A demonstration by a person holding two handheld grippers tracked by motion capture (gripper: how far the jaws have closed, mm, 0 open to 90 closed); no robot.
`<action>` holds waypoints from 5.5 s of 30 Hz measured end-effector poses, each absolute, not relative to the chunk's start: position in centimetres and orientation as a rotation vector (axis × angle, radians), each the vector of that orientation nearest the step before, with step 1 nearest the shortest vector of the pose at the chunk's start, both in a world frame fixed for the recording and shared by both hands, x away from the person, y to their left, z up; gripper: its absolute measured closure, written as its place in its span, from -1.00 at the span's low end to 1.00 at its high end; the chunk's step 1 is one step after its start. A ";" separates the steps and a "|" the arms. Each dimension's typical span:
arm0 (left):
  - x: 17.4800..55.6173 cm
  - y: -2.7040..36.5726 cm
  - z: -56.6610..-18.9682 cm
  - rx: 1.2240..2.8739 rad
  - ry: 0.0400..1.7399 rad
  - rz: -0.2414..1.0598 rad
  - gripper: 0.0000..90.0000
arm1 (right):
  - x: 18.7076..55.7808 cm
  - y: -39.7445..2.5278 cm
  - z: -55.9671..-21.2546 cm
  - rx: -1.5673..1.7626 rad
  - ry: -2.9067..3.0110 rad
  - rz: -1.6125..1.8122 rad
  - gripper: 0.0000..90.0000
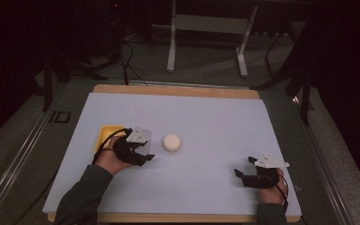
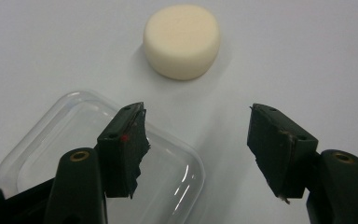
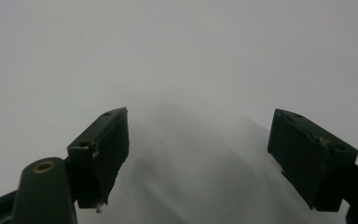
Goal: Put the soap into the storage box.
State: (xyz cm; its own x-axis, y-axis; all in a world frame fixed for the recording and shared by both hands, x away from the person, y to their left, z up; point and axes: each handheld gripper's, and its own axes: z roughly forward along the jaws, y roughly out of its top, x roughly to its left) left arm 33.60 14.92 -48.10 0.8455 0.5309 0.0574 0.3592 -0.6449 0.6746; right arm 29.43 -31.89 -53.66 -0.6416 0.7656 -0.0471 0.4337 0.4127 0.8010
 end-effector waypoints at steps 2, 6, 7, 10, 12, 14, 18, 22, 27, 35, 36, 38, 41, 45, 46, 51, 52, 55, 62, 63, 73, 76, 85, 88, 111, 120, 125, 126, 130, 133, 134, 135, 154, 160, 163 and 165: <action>33.8 14.7 -48.1 2.340 0.642 0.324 -0.16 | 29.4 -31.9 -53.7 1.023 2.266 1.107 -0.55; 34.0 14.4 -48.1 2.343 0.637 0.323 -0.16 | 29.4 -31.9 -53.7 1.022 2.265 1.110 -0.55; 34.1 14.3 -48.0 2.344 0.635 0.324 -0.16 | 29.4 -31.9 -53.7 1.022 2.265 1.110 -0.55; 34.2 14.1 -48.0 2.345 0.630 0.319 -0.16 | 29.4 -31.9 -53.7 1.020 2.265 1.109 -0.55; 34.3 13.8 -48.0 2.349 0.627 0.322 -0.16 | 29.4 -31.9 -53.7 1.020 2.265 1.110 -0.55; 34.4 13.6 -48.0 2.355 0.623 0.323 -0.16 | 29.4 -31.9 -53.6 1.021 2.264 1.112 -0.55; 34.6 13.2 -48.0 2.358 0.619 0.320 -0.16 | 29.4 -31.9 -53.6 1.019 2.264 1.112 -0.55; 34.9 12.9 -48.1 2.372 0.615 0.306 -0.15 | 29.4 -31.9 -53.6 1.018 2.263 1.114 -0.55; 35.3 12.6 -48.2 2.382 0.614 0.303 -0.15 | 29.4 -32.0 -53.6 1.016 2.262 1.116 -0.55; 35.9 12.1 -48.4 2.405 0.619 0.286 -0.19 | 29.4 -32.0 -53.6 1.015 2.261 1.117 -0.55; 35.9 12.0 -48.4 2.409 0.623 0.285 -0.21 | 29.4 -32.0 -53.6 1.016 2.262 1.117 -0.55; 36.1 11.8 -48.5 2.416 0.622 0.283 -0.22 | 29.4 -32.0 -53.6 1.016 2.262 1.116 -0.55; 36.2 11.6 -48.4 2.425 0.620 0.283 -0.24 | 29.4 -32.0 -53.6 1.013 2.263 1.115 -0.55; 36.4 11.4 -48.3 2.441 0.614 0.290 -0.26 | 29.4 -32.0 -53.6 1.015 2.262 1.118 -0.55; 36.4 11.4 -48.3 2.442 0.612 0.291 -0.26 | 29.4 -32.0 -53.6 1.015 2.261 1.117 -0.55; 36.8 11.4 -48.1 2.444 0.621 0.271 -0.26 | 29.4 -31.9 -53.6 1.013 2.263 1.112 -0.54; 36.9 11.4 -48.1 2.444 0.621 0.267 -0.26 | 29.4 -31.9 -53.6 1.012 2.263 1.112 -0.54; 37.0 11.2 -48.0 2.450 0.619 0.257 -0.25 | 29.4 -31.9 -53.6 1.012 2.264 1.112 -0.54; 37.4 10.8 -47.9 2.467 0.610 0.242 -0.23 | 29.4 -32.0 -53.6 1.013 2.263 1.115 -0.54; 37.4 10.7 -47.9 2.465 0.613 0.239 -0.24 | 29.4 -32.0 -53.6 1.014 2.262 1.115 -0.54; 37.8 10.4 -47.6 2.474 0.617 0.231 -0.25 | 29.4 -32.0 -53.6 1.013 2.262 1.115 -0.54; 38.0 10.4 -47.5 2.473 0.622 0.229 -0.25 | 29.4 -32.0 -53.6 1.013 2.262 1.115 -0.54; 38.3 9.9 -47.1 2.485 0.611 0.206 -0.28 | 29.3 -32.0 -53.6 1.015 2.260 1.123 -0.54; 38.5 9.8 -47.1 2.492 0.609 0.211 -0.30 | 29.3 -32.0 -53.6 1.014 2.259 1.123 -0.54; 40.2 8.2 -46.4 2.554 0.614 0.219 -0.66 | 29.3 -32.1 -53.6 1.016 2.252 1.133 -0.54; 40.8 7.5 -46.7 2.548 0.608 0.195 -0.66 | 29.3 -32.1 -53.6 1.016 2.250 1.137 -0.54; 41.1 7.1 -47.0 2.548 0.618 0.187 -0.71 | 29.3 -32.1 -53.6 1.016 2.249 1.137 -0.54; 41.1 7.1 -47.1 2.544 0.618 0.180 -0.71 | 29.3 -32.1 -53.6 1.015 2.248 1.138 -0.54; 41.3 6.9 -47.5 2.540 0.629 0.167 -0.73 | 29.3 -32.1 -53.6 1.016 2.248 1.139 -0.54; 41.5 6.7 -47.8 2.538 0.634 0.158 -0.74 | 29.3 -32.1 -53.6 1.015 2.248 1.140 -0.54; 41.6 6.6 -47.8 2.541 0.638 0.159 -0.75 | 29.3 -32.1 -53.6 1.016 2.248 1.141 -0.54; 41.7 6.6 -47.9 2.540 0.645 0.159 -0.77 | 29.3 -32.1 -53.6 1.016 2.248 1.141 -0.54; 42.5 5.9 -49.7 2.523 0.690 0.123 -0.80 | 29.3 -32.1 -53.6 1.015 2.249 1.142 -0.54; 42.6 5.7 -50.3 2.518 0.691 0.117 -0.68 | 29.3 -32.1 -53.6 1.014 2.251 1.140 -0.54; 42.7 5.5 -50.6 2.514 0.697 0.109 -0.68 | 29.3 -32.1 -53.6 1.014 2.251 1.140 -0.54; 42.8 5.3 -50.8 2.518 0.704 0.111 -0.68 | 29.3 -32.1 -53.6 1.014 2.251 1.140 -0.54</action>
